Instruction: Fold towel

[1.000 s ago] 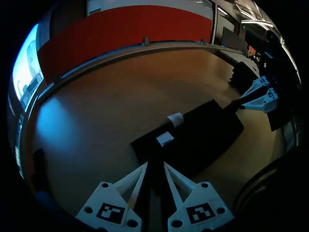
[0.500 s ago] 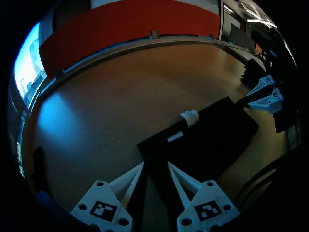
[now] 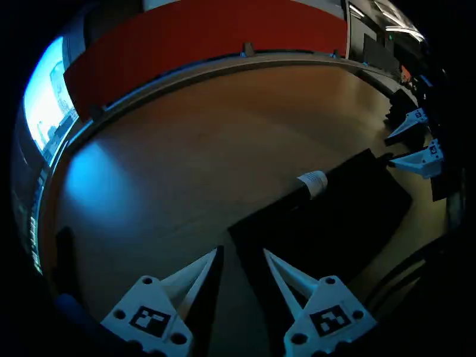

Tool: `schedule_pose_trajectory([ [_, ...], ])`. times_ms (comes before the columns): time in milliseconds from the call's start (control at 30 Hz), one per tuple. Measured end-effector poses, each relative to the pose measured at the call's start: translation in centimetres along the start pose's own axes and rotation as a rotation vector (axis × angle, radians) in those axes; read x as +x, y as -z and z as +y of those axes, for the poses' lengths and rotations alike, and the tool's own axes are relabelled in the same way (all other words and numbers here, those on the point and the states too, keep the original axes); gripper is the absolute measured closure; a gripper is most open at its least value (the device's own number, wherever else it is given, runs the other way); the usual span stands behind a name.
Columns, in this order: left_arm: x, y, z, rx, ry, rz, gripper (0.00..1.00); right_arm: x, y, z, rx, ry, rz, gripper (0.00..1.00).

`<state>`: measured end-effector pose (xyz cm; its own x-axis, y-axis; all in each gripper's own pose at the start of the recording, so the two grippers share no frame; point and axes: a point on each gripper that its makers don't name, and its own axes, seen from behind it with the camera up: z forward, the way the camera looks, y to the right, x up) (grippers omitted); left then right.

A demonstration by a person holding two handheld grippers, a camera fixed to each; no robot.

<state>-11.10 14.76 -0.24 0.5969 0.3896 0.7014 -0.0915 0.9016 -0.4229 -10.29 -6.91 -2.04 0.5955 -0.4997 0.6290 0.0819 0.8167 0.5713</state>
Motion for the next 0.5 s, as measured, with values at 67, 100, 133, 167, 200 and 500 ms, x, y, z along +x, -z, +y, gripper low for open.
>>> schedule_pose_trajectory([
  [67,0.2,-0.1,-0.4,0.01,0.0,0.0,0.62,0.3,-0.2,0.3,-0.009,-0.004,0.003,0.34],
  [100,0.3,-0.2,-0.6,0.014,0.0,0.0,0.6,0.4,-0.3,0.5,-0.014,-0.006,0.005,0.33],
  [133,0.5,-0.2,-0.7,0.018,0.001,0.003,0.57,0.6,-0.3,0.6,-0.018,-0.009,0.008,0.33],
  [167,0.7,-0.3,-0.8,0.021,0.002,0.005,0.55,0.8,-0.4,0.8,-0.021,-0.012,0.012,0.32],
  [200,0.8,-0.3,-1.0,0.025,0.003,0.007,0.53,1.0,-0.4,0.9,-0.024,-0.015,0.015,0.32],
  [500,2.0,0.5,-1.7,0.02,0.036,0.029,0.36,1.8,-0.2,1.6,-0.038,-0.022,0.036,0.17],
])
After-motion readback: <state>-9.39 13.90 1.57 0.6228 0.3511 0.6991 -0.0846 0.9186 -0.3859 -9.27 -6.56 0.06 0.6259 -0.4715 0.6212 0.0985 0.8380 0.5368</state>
